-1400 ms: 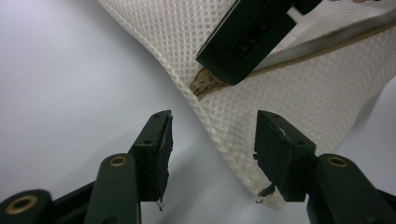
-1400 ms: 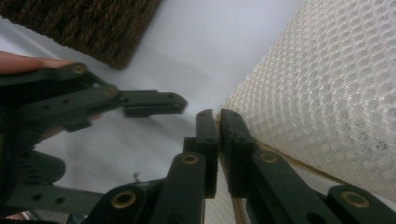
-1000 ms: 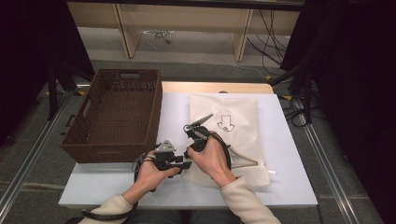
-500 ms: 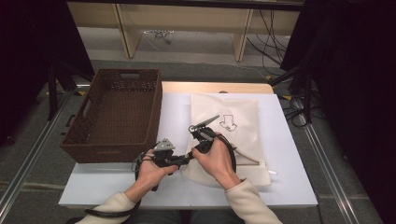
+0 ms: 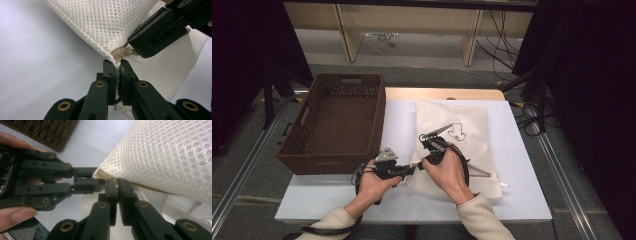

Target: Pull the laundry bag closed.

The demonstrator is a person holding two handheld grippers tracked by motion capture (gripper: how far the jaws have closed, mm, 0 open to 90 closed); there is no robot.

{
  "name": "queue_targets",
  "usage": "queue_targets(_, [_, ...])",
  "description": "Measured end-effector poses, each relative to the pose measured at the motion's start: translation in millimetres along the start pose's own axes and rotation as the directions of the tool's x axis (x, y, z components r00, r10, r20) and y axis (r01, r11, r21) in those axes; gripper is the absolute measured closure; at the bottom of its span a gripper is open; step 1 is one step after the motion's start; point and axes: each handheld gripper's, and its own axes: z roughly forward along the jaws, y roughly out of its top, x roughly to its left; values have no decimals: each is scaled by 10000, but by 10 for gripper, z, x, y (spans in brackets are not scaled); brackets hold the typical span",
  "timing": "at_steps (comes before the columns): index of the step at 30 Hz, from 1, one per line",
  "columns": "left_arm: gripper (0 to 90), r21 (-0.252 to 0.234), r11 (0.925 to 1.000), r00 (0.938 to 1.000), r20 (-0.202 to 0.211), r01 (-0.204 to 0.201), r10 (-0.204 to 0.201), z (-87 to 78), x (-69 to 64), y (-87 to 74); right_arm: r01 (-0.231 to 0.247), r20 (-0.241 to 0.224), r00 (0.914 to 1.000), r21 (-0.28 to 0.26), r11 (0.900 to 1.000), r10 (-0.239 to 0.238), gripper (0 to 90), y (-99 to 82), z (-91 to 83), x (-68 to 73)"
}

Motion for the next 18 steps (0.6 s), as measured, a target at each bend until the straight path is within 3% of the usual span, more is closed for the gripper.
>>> queue_targets(1, [853, 37, 10000, 10000, 6, -27, 27, -12, -2, 5, -199, 38, 9998, 34, 9998, 199, 876, -3, -6, 18])
queue_targets(3, [853, -9, 10000, 9999, -108, -74, 74, -26, -5, 11, 108, 132, 9999, -18, 9999, -108, 877, -9, -10, 10])
queue_targets(4, [854, -3, 10000, 10000, -58, -55, 55, -32, -8, 11, -292, 79, 9995, 82, 9995, 291, 877, -14, -26, 30])
queue_targets(5, [853, -41, 10000, 10000, -14, -19, 19, -35, -11, 11, -20, 51, 10000, 6, 10000, 20, 877, -13, -26, 3])
queue_targets(7, [854, -122, 9999, 10000, -76, -15, 14, -53, -20, 25, -16, 195, 9998, -38, 10000, 17, 877, -23, -38, -7])
queue_targets(9, [854, -234, 9997, 9999, -82, 80, -82, -82, -19, 42, -428, 348, 9985, -1, 9991, 428, 877, -35, -57, -19])
queue_targets(13, [853, -267, 9996, 9998, -130, 118, -121, -98, -24, 42, -297, 235, 9993, -119, 9995, 300, 876, -46, -92, -62])
queue_targets(14, [853, -284, 9995, 9998, -136, 104, -108, -98, -24, 39, -6, 238, 9997, -247, 9997, 12, 876, -46, -89, -74])
queue_targets(15, [853, -189, 9998, 9998, -163, 61, -64, -108, -17, 40, -359, 243, 9990, -151, 9992, 362, 876, -51, -103, -43])
queue_targets(18, [853, -260, 9996, 9998, -140, 121, -125, -116, -18, 37, -243, 179, 9995, -215, 9995, 247, 876, -50, -102, -48])
